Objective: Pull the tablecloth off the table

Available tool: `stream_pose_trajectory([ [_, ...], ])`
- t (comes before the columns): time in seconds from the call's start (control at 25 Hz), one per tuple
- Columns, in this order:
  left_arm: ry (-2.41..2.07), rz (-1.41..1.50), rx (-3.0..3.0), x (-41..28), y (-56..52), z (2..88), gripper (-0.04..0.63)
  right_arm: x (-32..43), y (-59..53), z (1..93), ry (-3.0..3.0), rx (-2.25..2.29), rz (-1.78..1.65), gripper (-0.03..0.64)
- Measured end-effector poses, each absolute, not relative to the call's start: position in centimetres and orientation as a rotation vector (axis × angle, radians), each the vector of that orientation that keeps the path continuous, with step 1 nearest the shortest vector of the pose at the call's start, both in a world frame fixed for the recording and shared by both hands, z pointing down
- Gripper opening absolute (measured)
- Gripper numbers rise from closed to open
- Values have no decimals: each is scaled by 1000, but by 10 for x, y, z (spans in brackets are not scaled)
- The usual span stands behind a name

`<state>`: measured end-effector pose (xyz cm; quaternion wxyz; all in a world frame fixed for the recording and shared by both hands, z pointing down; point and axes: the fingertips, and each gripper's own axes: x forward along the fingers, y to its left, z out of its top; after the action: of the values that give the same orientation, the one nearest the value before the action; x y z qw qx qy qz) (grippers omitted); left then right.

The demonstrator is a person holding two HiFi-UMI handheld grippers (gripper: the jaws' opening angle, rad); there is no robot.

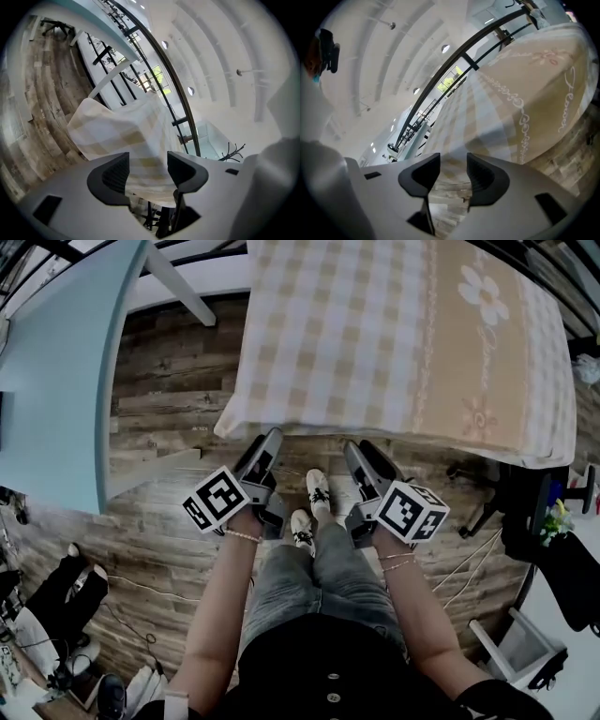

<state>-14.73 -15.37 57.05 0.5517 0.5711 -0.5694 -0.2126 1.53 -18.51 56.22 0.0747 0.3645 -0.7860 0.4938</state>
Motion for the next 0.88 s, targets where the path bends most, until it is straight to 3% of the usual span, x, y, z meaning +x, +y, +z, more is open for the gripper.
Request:
stream_pose_trajectory([
  [0.2, -1353, -560, 1259, -152, -163, 580, 265, 18, -198, 572, -2281, 1195, 1674, 238],
  [0.52, -1365, -542, 1219, -153, -175, 590, 265, 18, -220, 579, -2202, 1321, 1958, 242],
  [0.88, -1339, -580, 1254, -153, -179, 590, 265, 18, -230, 589, -2154, 1382, 1960, 239],
])
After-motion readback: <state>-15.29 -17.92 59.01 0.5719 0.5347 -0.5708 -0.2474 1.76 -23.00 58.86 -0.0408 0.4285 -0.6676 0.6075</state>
